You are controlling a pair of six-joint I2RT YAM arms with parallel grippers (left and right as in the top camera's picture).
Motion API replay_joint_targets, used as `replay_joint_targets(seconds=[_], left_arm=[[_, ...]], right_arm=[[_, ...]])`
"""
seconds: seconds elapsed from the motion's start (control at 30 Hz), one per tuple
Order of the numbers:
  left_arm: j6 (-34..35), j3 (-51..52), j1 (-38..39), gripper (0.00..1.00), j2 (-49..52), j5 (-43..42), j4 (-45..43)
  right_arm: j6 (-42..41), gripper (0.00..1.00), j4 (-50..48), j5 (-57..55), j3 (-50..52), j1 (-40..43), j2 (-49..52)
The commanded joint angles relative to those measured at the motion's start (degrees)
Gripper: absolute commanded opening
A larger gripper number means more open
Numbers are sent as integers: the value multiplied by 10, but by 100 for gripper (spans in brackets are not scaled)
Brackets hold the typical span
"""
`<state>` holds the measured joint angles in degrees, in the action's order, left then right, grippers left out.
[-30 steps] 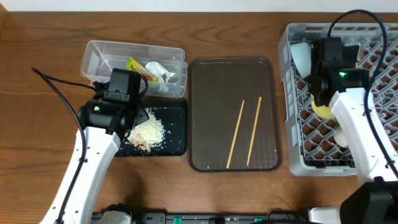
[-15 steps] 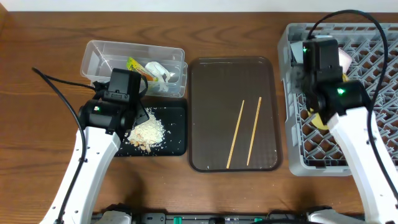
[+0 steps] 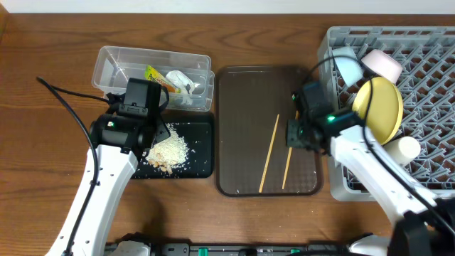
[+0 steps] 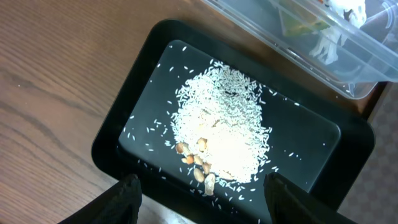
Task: Sort waste into correct bins and load items into the dishwasher rack
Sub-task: 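Grasp one wooden chopstick with the right gripper and place it in the rack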
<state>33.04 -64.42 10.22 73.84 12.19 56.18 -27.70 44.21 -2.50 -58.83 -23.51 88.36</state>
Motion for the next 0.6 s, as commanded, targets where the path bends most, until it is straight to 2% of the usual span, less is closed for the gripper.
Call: replay_joint_targets(seconds=[0.0,0.13,0.33,0.5,0.57], left_arm=[[5,1,-3,66,2,3,2],[5,1,-3,66,2,3,2],[5,1,-3,66,2,3,2],[5,1,-3,66,2,3,2],[5,1,-3,66,2,3,2]], right_arm=[[-79,45,-31,-1,38,-13,18],[-96,43,-85,-1,77,-21,45],[-111,35,-104,-9,91,-23,75],[-123,20,-102,-20,91,-24,92],[-126,11,-102,-20,91,-24,92]])
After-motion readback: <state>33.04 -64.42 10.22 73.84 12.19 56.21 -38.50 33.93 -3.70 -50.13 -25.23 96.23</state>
